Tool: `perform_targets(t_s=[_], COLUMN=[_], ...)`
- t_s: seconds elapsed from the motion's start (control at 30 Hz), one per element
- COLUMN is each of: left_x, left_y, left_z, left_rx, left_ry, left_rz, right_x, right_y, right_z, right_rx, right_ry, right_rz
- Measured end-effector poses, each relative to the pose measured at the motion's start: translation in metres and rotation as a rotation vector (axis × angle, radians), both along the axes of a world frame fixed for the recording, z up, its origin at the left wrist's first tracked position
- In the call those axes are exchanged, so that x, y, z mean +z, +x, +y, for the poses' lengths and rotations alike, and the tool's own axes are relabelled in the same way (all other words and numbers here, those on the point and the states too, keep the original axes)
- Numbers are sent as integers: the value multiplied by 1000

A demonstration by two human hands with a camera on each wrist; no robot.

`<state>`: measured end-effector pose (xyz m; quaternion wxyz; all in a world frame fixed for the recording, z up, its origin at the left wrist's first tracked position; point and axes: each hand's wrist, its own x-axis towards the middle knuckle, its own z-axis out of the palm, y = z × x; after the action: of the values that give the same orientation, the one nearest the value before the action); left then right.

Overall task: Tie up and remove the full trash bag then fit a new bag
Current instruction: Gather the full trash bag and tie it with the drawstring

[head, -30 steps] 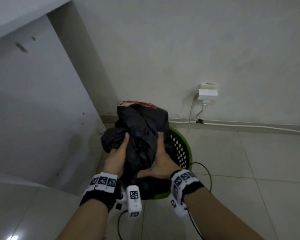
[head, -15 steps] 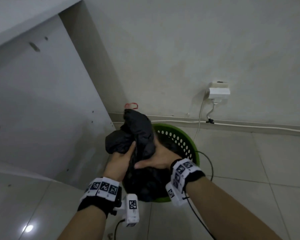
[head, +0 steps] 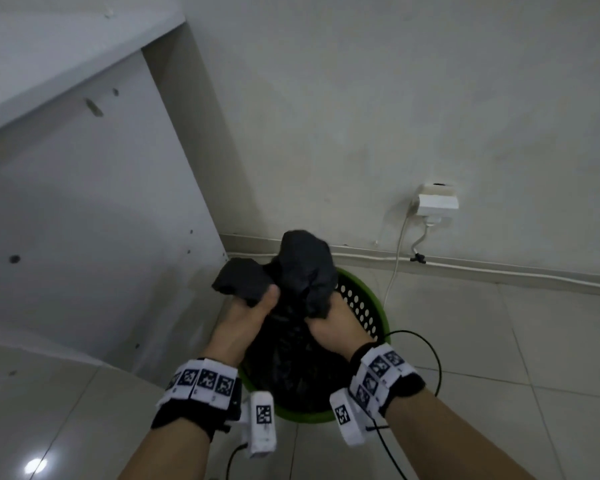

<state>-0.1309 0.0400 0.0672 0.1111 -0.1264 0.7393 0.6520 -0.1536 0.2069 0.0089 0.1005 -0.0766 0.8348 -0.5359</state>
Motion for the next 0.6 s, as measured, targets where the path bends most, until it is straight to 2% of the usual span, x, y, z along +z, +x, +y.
perform_targets(t_s=[0.07,0.13,0.2,0.3,0.37,0.43,0.53,0.6], left_x=[7,8,9,15,17,15,9,8], left_y=[-12,-20,-25,-19,-10,-2,0,-6], left_z=[17,24,20,6,5,9,6,-5], left_rx=[-98,-88,14,69,-18,-143,-134,-88], left_ry=[-33,-81,-80,19,14,25,152,278], left_rz=[98,200,279,294,247,185,140,149], right_x=[-5,3,21,47,60,69,96,106], right_y=[9,14,20,25,18,9,3,-2], right_z=[-12,-10,2,16,6,-11,-21,-18], right_rx=[134,174,100,-92,-143,-201,-339,-326], right_ry=[170,221,61,-326,-415,-388,-494,-659], right_rz=[75,6,-67,17,20,23,101,92])
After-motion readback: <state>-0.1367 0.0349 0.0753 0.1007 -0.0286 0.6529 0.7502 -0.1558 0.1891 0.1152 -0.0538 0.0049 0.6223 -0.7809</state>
